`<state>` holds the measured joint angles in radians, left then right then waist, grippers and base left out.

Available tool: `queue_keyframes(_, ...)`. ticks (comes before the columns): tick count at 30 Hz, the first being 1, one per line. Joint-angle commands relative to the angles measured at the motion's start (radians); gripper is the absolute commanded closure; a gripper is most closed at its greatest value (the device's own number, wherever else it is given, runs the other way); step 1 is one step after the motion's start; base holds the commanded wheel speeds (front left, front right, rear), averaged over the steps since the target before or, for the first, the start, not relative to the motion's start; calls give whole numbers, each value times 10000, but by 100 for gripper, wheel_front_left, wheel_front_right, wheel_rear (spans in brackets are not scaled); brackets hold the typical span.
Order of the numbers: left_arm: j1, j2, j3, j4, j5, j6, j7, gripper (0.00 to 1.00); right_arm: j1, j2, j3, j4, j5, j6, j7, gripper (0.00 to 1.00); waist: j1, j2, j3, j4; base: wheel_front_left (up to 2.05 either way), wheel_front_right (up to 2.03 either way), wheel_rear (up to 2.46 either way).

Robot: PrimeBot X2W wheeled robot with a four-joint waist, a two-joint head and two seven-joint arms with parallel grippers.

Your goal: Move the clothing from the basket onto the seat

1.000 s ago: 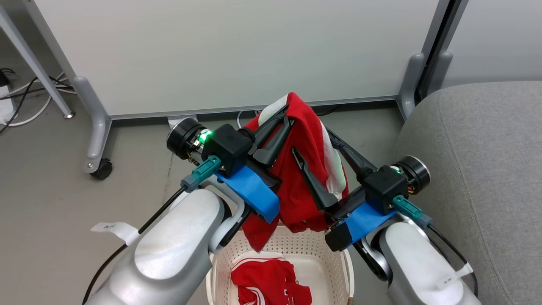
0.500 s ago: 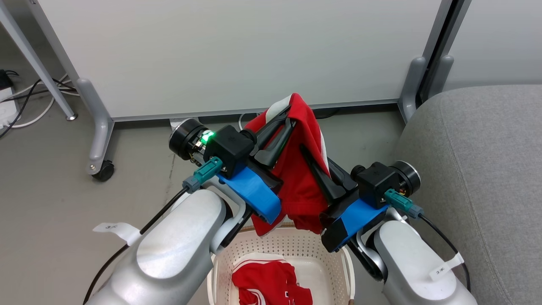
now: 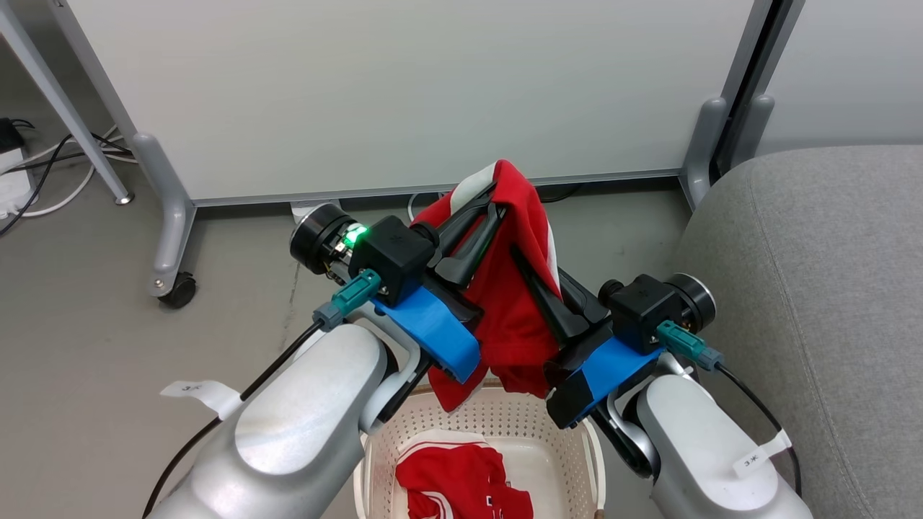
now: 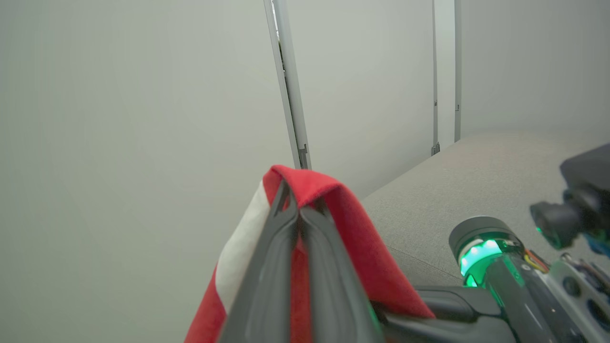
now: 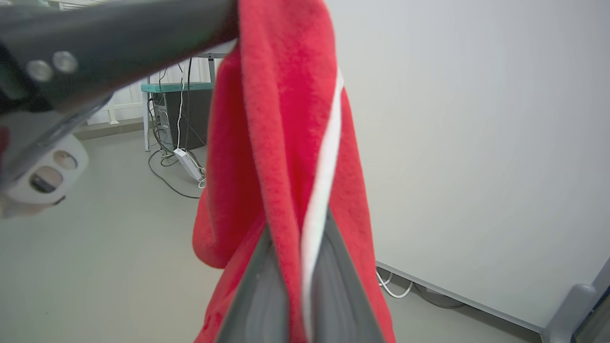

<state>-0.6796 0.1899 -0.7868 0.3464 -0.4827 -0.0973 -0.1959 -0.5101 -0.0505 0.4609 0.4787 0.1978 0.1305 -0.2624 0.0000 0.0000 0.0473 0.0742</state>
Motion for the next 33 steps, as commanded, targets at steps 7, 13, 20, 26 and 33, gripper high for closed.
queue_keyframes(7, -72, -2, -17, 40, -123, 85, 9, 0, -12, 1, -51, -146, 79, 5, -38, 100, 0, 0, 30, 23, 0, 0, 0)
queue_keyframes(13, -104, -3, -118, 38, -84, 127, -7, 0, -5, 2, -151, -268, 127, 5, -38, 100, 0, 0, 65, 50, 0, 0, 0)
queue_keyframes(20, -19, 37, -190, 30, -70, 179, -66, 0, 191, 2, -676, -431, 161, 5, -38, 100, 0, 0, 116, 45, 0, 0, 0)
queue_keyframes(26, 116, 90, -245, 26, -99, 231, -83, 0, 291, -1, -1074, -583, 134, 5, -38, 100, 0, 0, 199, -203, 0, 0, 0)
queue_keyframes(33, 310, 197, -276, -40, -121, 335, -170, 0, 347, -1, -1278, -820, 23, 5, -38, 100, 0, 0, 311, -808, 0, 0, 0)
